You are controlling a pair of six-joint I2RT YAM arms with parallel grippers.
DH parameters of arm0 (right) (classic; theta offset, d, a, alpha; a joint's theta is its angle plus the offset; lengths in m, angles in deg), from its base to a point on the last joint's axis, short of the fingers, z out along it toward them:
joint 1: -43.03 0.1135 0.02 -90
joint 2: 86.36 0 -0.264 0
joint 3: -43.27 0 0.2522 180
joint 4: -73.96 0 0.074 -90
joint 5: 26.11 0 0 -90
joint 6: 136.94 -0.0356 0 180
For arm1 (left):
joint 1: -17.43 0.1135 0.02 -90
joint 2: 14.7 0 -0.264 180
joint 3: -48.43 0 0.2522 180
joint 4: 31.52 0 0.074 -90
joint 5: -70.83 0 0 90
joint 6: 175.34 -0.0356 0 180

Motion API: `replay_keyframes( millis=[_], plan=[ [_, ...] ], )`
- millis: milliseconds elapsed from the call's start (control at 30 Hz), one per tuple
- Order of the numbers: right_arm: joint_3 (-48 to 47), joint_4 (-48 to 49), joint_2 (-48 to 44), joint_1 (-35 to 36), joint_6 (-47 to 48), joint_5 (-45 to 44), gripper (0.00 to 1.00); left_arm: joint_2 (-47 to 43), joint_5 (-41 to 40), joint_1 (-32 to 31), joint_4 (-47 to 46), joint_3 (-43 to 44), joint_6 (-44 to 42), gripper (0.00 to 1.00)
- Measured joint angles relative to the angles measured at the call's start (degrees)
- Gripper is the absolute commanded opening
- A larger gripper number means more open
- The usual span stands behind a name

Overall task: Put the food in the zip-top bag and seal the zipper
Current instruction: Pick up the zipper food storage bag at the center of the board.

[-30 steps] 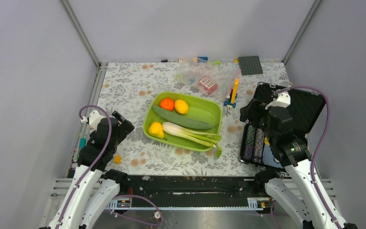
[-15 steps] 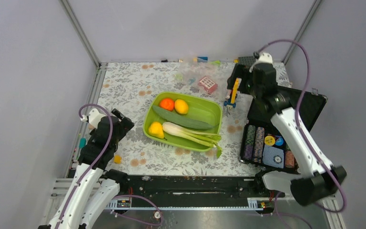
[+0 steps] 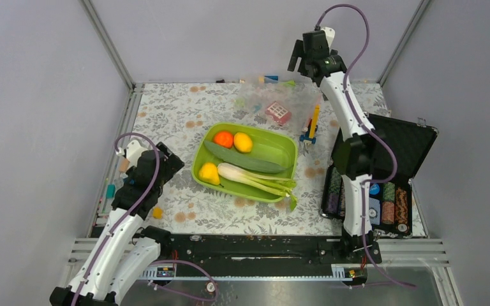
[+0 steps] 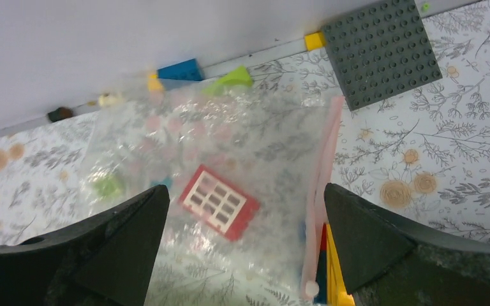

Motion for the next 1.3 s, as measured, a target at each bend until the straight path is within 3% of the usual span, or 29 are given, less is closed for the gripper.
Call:
replay_keyframes(
  millis=[67, 167, 700, 967, 1167, 1300],
  plan=[
    [-10.1, -3.7, 7.8, -1.5, -1.0, -0.1, 1.00, 0.5, 0.0, 0.0, -0.7, 0.0, -0.3, 0.99],
    [-14.7, -6.0, 13.4, -3.9, -2.9, 0.2, 1.00, 1.3, 0.0, 0.0, -1.4, -0.1, -0.4, 0.99],
    [-10.3, -9.6, 20.8, -6.4, -12.5, 0.7, 1.00, 4.3, 0.5, 0.0, -2.5, -0.9, -0.8, 0.99],
    [-6.8, -11.6, 22.2, -6.5, -15.6, 5.9, 1.00, 4.9, 0.4, 0.0, -2.5, -0.9, -0.9, 0.99],
    [-7.2, -11.5, 24.2, -6.5, -17.8, 11.1, 0.92, 4.9, -0.2, 0.0, -2.3, -0.9, -0.9, 0.99],
    [-7.5, -11.5, 25.7, -6.7, -19.0, 13.1, 0.78, 4.9, -0.5, 0.0, -1.7, -0.9, -0.8, 0.99]
  ],
)
